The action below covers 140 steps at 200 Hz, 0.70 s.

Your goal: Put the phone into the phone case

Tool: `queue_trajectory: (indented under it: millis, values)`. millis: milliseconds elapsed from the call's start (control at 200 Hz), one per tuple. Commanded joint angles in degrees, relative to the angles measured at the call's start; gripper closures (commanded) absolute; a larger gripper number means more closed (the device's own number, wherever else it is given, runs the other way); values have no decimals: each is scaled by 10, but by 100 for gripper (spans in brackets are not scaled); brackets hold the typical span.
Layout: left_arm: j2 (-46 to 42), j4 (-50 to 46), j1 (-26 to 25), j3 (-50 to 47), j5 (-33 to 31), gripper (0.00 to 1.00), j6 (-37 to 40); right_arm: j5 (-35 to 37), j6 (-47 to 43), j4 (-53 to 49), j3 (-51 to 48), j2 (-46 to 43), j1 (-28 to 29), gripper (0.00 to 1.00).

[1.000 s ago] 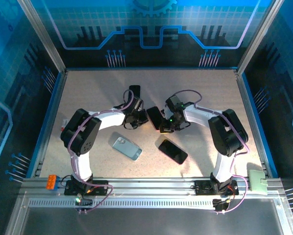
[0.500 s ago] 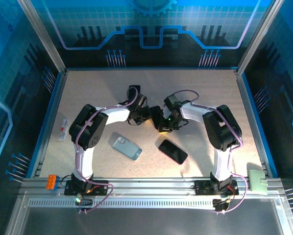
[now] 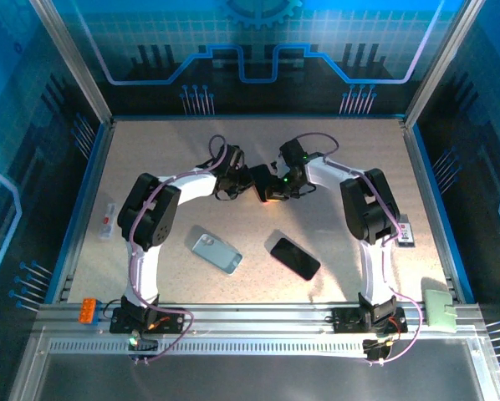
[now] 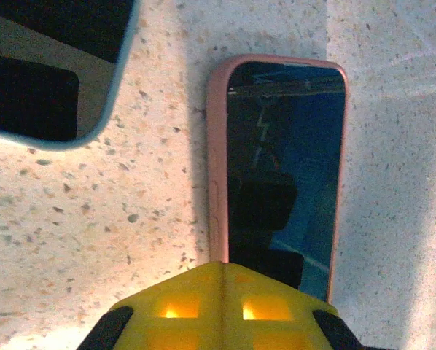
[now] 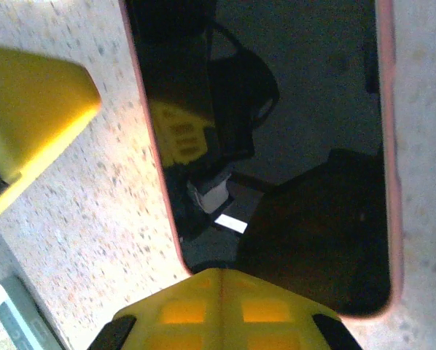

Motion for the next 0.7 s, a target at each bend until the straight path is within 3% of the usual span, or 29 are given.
queue_trajectory:
  millis: [0, 375, 695]
  values:
    - [-21, 1, 7, -3, 7, 94, 5, -11, 2, -7, 29, 29, -5, 100]
    - [-131, 18, 28, -101, 4, 94, -6, -6, 13, 6, 47, 65, -4, 100]
    - [-194, -7, 32, -145, -4, 94, -2, -8, 50, 25, 118, 115, -2, 100]
